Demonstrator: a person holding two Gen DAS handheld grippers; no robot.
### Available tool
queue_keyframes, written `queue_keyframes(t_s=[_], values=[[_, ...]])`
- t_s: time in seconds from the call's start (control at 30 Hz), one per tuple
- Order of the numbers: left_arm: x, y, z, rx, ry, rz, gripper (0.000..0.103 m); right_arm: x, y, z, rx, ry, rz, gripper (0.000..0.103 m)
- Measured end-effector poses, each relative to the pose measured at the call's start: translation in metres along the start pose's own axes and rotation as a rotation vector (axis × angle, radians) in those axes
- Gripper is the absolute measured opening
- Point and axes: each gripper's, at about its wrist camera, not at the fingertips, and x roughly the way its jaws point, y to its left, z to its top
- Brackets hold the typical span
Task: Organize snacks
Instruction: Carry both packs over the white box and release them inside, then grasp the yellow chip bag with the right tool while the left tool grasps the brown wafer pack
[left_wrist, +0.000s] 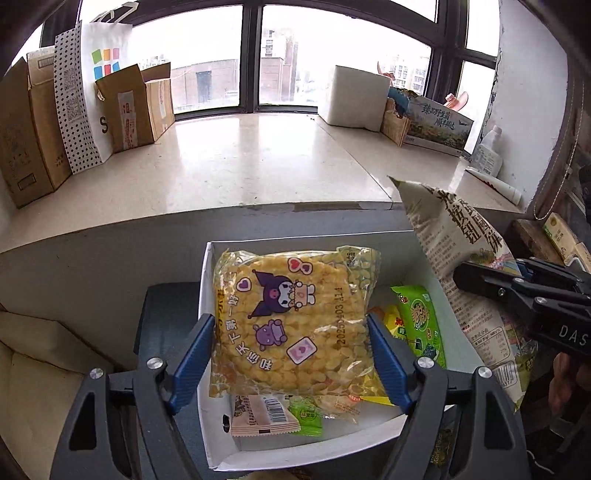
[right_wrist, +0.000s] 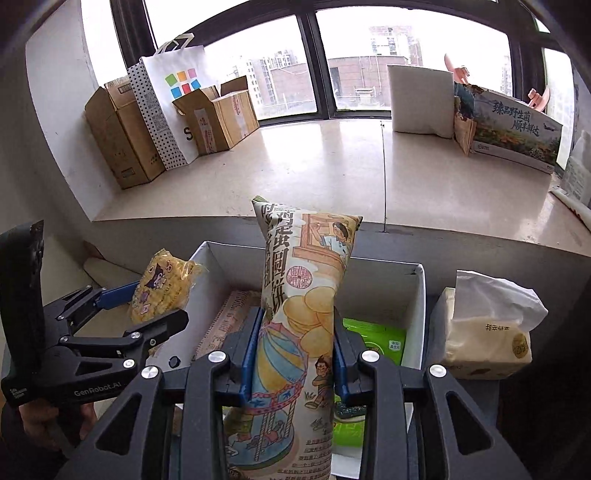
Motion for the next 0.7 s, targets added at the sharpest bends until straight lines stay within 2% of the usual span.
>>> queue_keyframes(t_s=[0.03, 0.07, 0.13, 0.23, 0.37, 0.43, 0.53, 0.7], values=[[0.004, 0.001, -0.001, -0.001, 0.009, 0.002, 0.099, 0.003, -0.004, 0.001, 0.005, 0.004, -0.008, 0.049], [0.007, 0.002, -0.003, -0.004, 0.015, 0.004, 0.103, 0.004, -0.008, 0.000, 0.015, 0.001, -0.021, 0.073], [0.009, 0.004, -0.008, -0.014, 0.021, -0.003, 0.103, 0.003, -0.018, -0.002, 0.052, -0.018, -0.024, 0.096], [0.005, 0.009, -0.015, -0.042, 0.013, -0.053, 0.103, -0.006, -0.021, -0.005, 0.059, -0.029, 0.002, 0.096], [-0.007, 0.009, -0.018, -0.047, -0.007, -0.044, 0.103, -0.024, -0.008, -0.011, -0.004, -0.089, -0.017, 0.103], [-0.018, 0.008, -0.019, -0.045, -0.023, -0.054, 0.103, -0.035, 0.000, -0.014, -0.032, -0.126, -0.033, 0.103], [-0.038, 0.005, -0.020, -0.036, -0.046, -0.060, 0.103, -0.054, 0.010, -0.021, -0.050, -0.172, -0.033, 0.103], [-0.089, -0.005, -0.033, 0.002, -0.115, -0.082, 0.103, -0.095, 0.019, -0.041, -0.031, -0.220, 0.028, 0.103]])
